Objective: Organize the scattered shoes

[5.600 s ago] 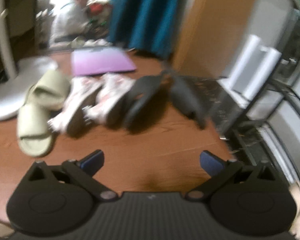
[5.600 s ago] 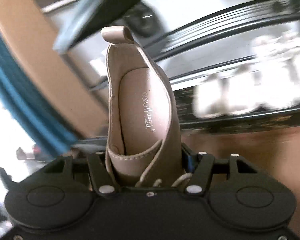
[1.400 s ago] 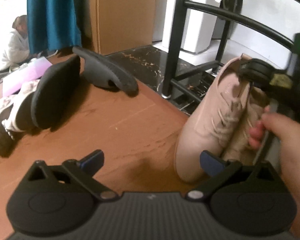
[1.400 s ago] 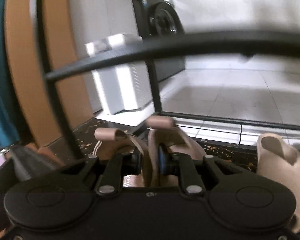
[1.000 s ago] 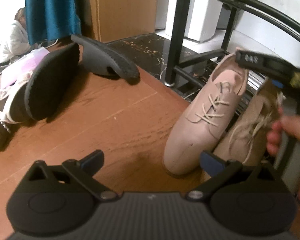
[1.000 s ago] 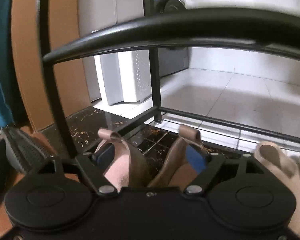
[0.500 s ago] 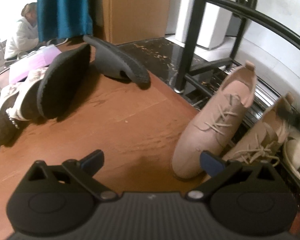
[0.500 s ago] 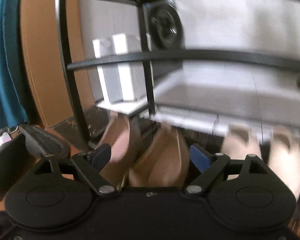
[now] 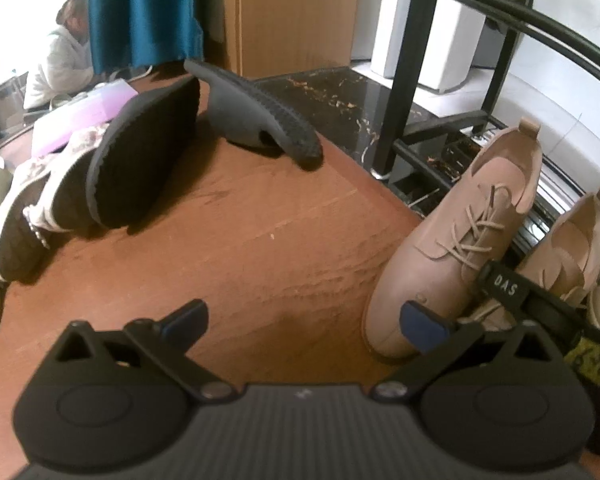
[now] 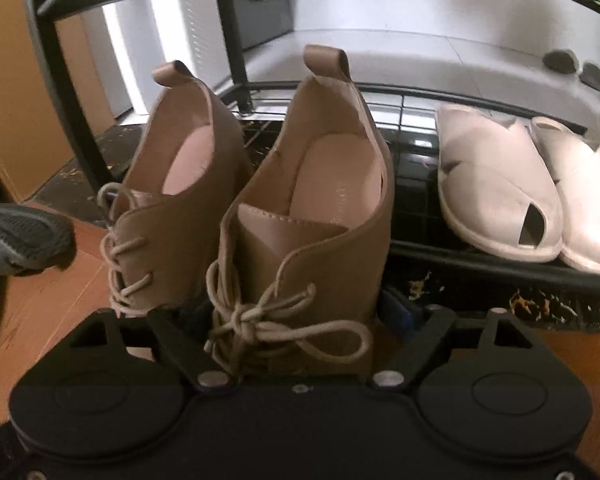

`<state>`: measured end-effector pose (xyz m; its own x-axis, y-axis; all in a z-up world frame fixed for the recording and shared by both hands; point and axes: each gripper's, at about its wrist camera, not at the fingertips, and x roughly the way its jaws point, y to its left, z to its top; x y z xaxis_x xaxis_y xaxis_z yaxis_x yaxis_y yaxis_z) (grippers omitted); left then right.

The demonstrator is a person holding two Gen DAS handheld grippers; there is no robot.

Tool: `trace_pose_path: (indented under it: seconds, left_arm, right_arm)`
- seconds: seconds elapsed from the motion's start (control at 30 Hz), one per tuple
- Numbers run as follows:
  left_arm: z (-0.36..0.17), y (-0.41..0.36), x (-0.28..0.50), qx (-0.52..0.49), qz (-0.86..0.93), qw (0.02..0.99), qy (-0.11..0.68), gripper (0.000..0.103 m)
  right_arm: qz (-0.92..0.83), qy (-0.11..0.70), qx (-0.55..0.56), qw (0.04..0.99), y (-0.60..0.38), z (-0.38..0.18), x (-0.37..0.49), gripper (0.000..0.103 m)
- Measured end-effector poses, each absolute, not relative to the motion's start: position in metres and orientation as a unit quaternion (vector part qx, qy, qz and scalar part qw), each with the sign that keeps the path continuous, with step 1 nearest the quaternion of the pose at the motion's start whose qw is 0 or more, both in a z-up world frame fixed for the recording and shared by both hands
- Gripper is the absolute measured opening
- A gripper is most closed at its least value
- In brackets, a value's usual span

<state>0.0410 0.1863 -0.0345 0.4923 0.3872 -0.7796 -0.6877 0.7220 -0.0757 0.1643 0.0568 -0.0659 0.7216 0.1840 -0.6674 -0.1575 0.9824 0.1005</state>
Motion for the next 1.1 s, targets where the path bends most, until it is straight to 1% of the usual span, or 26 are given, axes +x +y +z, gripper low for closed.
trace_pose_path:
  seconds: [0.03,0.13,0.27,0.33,0.47,0.53,0.67,0.77,1.0,1.03,1.07,1.1]
  left_arm:
    - [-0.035,0.186,0.041,-0.194,0.318,0.842,0.39,0.102]
    - [-0.035,0.186,0.04,-0.197,0.316,0.842,0.39,0.102]
    - [-0.037,0.187,0.04,-0.201,0.316,0.839,0.396,0.102]
    - [-0.036,0.186,0.041,-0.201,0.315,0.839,0.395,0.102]
    - [-0.037,0.185,0.041,-0.2,0.312,0.841,0.394,0.102]
    - [-0.038,0.185,0.041,-0.201,0.312,0.84,0.395,0.102]
    - [-0.041,0.186,0.043,-0.201,0.312,0.838,0.401,0.102]
    - [-0.044,0.185,0.046,-0.202,0.311,0.836,0.406,0.102]
    - [-0.044,0.185,0.045,-0.203,0.309,0.836,0.406,0.102]
    - [-0.044,0.185,0.045,-0.204,0.309,0.835,0.406,0.102]
    - [-0.044,0.185,0.045,-0.205,0.309,0.835,0.407,0.102]
    - [-0.044,0.185,0.045,-0.206,0.308,0.835,0.407,0.102]
  right_arm:
    - [0.105,0.359,0.03,0.927,0.052,-0.065,0.164,0.064]
    - [0.119,0.351,0.072,0.926,0.039,-0.062,0.165,0.06]
    - [0.123,0.322,0.099,0.934,0.031,-0.047,0.172,0.059]
    - [0.125,0.307,0.112,0.937,0.028,-0.039,0.175,0.053]
    - [0.128,0.279,0.14,0.942,0.021,-0.025,0.184,0.048]
    - [0.121,0.283,0.161,0.938,0.019,-0.025,0.204,0.046]
    - [0.114,0.286,0.182,0.934,0.014,-0.029,0.224,0.046]
    - [0.119,0.281,0.157,0.939,0.019,-0.028,0.224,0.046]
    - [0.145,0.296,0.077,0.941,0.034,-0.024,0.219,0.061]
    - [0.148,0.306,0.071,0.938,0.036,-0.024,0.222,0.061]
    - [0.148,0.309,0.071,0.937,0.037,-0.023,0.223,0.058]
    - [0.147,0.311,0.071,0.936,0.037,-0.022,0.223,0.049]
